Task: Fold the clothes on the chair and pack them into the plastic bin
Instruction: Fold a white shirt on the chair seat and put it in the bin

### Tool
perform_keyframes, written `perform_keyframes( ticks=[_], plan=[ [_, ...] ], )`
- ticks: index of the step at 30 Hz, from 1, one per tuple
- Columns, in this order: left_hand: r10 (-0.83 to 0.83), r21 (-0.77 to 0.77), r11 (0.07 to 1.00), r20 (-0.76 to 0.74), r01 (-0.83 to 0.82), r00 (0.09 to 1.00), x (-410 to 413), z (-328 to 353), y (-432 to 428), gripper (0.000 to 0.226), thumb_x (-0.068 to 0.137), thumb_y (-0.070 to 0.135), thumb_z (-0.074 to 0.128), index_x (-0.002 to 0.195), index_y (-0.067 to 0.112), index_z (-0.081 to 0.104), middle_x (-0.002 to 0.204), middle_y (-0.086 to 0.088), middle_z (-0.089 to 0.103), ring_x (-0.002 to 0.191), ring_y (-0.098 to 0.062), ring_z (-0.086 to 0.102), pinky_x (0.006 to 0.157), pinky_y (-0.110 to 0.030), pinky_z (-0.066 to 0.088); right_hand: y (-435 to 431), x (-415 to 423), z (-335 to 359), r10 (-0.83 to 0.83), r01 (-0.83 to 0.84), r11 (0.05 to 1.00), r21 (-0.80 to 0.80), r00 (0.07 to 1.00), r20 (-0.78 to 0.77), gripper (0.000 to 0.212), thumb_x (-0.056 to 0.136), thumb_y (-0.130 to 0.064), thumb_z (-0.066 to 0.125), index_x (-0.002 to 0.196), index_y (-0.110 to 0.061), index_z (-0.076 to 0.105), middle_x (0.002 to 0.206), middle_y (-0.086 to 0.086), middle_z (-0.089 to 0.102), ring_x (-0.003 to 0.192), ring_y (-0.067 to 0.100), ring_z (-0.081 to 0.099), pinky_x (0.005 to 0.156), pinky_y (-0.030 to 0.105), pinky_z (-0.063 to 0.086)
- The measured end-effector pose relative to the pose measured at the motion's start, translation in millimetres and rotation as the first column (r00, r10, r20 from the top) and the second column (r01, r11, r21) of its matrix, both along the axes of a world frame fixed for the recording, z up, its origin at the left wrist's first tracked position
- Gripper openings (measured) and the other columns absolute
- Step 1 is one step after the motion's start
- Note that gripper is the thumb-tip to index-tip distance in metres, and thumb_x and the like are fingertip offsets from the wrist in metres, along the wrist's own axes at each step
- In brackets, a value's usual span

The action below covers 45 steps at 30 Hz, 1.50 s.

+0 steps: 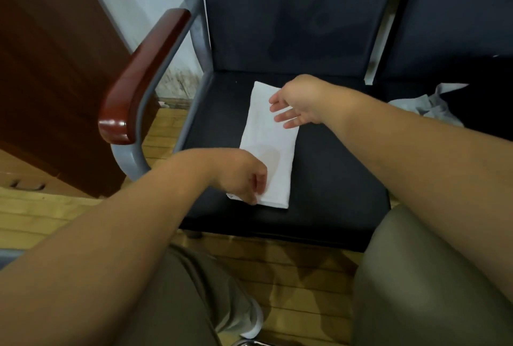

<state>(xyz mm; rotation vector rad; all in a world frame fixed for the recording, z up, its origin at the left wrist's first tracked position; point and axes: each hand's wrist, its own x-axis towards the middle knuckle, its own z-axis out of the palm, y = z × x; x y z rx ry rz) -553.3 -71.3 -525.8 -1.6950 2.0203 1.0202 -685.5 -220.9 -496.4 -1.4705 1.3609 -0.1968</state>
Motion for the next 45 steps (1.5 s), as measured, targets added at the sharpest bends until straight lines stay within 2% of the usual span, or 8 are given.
perform_keyframes(
  ticks=[10,15,19,25,31,37,40,45],
  plan=[
    [-0.008,-0.206,0.976,0.264,0.064,0.965,-34.6,-16.1,30.3,0.053,0.090,0.028,0.076,0.137,0.023,0.053,0.129,-0.001,0.049,0.108,-0.024,0.058,0.095,-0.042,0.057,74.3,-60.9,21.9,0.120,-0.110,0.992,0.061,0.976,-0.184,0.024,0.109,-0.017,0.049,0.118,-0.012,0.070,0.114,0.007,0.075,0.098,0.023,0.073,0.090,0.042,0.063],
    [0.045,-0.345,0.934,0.379,0.096,0.924,-53.3,-28.1,36.8,0.035,0.094,0.022,0.062,0.128,0.018,0.055,0.123,-0.005,0.051,0.109,-0.028,0.058,0.090,-0.045,0.056,104.3,-97.8,10.3,0.361,-0.322,0.930,0.178,0.892,-0.272,0.030,0.109,-0.020,0.049,0.132,-0.012,0.065,0.116,0.005,0.072,0.101,0.023,0.073,0.091,0.042,0.062],
    [0.183,-0.387,0.919,0.242,-0.078,0.953,-41.9,-10.6,27.7,0.018,0.090,0.033,0.064,0.109,0.031,0.064,0.113,0.003,0.063,0.101,-0.023,0.060,0.087,-0.041,0.056,109.8,-113.2,21.2,0.438,-0.476,0.879,-0.032,0.831,-0.342,0.036,0.106,-0.023,0.056,0.141,-0.015,0.058,0.125,0.007,0.068,0.103,0.019,0.070,0.097,0.041,0.060],
    [0.424,-0.421,0.773,-0.213,-0.474,0.880,-38.2,33.7,9.2,0.015,0.085,0.021,0.077,0.097,0.026,0.072,0.096,0.008,0.071,0.086,-0.010,0.066,0.067,-0.026,0.052,91.8,-123.9,10.4,0.490,-0.568,0.790,-0.232,0.811,-0.321,0.100,0.082,-0.044,0.087,0.163,-0.026,0.031,0.155,-0.001,0.046,0.130,0.023,0.054,0.101,0.035,0.048],
    [0.425,-0.404,0.730,-0.362,-0.551,0.829,-59.1,60.3,1.5,0.023,0.085,0.022,0.075,0.105,0.032,0.071,0.101,0.011,0.070,0.090,-0.008,0.067,0.075,-0.027,0.056,76.1,-103.7,5.4,0.336,-0.489,0.748,-0.448,0.862,-0.380,0.008,0.094,-0.026,0.070,0.089,-0.029,0.063,0.093,-0.002,0.063,0.089,0.023,0.065,0.067,0.033,0.048],
    [0.379,-0.432,0.834,-0.005,-0.344,0.926,-73.6,35.6,3.1,0.039,0.085,0.028,0.081,0.117,0.022,0.059,0.109,-0.002,0.066,0.095,-0.021,0.063,0.078,-0.036,0.053,62.1,-94.7,9.1,0.232,-0.397,0.842,-0.365,0.878,-0.419,0.012,0.089,-0.018,0.065,0.088,-0.015,0.076,0.086,0.005,0.068,0.079,0.023,0.065,0.060,0.028,0.043],
    [0.398,-0.491,0.797,-0.009,-0.351,0.917,-70.2,40.8,0.9,0.005,0.094,0.020,0.067,0.096,0.023,0.063,0.097,-0.003,0.067,0.088,-0.022,0.062,0.074,-0.035,0.052,63.0,-107.0,21.8,0.270,-0.422,0.831,-0.363,0.876,-0.399,0.011,0.089,-0.022,0.070,0.092,-0.015,0.078,0.090,0.007,0.071,0.081,0.025,0.066,0.064,0.030,0.045],
    [0.367,-0.354,0.846,-0.155,-0.399,0.917,-59.7,52.8,16.1,0.003,0.088,0.026,0.076,0.089,0.029,0.075,0.087,0.003,0.071,0.085,-0.019,0.067,0.074,-0.033,0.056,73.6,-135.3,39.2,0.488,-0.610,0.740,-0.285,0.777,-0.397,0.011,0.088,-0.033,0.076,0.093,-0.024,0.081,0.094,0.008,0.075,0.079,0.018,0.065,0.069,0.032,0.048]
  ],
)
